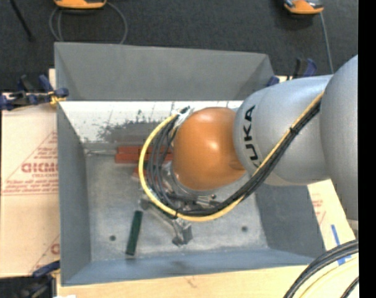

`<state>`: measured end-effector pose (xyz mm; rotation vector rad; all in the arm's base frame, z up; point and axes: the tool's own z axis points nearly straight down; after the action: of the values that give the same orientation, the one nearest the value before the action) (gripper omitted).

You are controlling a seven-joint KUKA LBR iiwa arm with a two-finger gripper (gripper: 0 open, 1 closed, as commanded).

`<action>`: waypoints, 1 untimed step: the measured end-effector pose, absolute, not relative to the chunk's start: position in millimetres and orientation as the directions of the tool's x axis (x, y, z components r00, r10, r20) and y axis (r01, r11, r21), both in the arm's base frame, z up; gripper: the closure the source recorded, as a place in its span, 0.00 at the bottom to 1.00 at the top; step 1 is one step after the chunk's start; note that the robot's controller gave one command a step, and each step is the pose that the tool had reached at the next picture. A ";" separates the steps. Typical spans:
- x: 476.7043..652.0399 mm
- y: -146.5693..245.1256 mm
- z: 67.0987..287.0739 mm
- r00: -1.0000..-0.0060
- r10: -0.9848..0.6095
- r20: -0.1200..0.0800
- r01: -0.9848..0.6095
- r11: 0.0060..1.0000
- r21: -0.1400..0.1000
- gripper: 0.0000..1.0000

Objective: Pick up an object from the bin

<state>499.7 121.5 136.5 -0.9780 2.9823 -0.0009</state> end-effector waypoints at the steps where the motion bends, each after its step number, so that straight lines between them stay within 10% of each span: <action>1: 487.7 172.7 72.2 -0.637 -0.771 -0.003 -0.771 0.637 -0.001 0.00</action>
Offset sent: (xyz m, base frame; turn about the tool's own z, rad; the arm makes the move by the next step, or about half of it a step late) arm -0.0131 0.0511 -0.0640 -0.2466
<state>487.7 172.7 72.2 -1.3364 2.8396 0.0003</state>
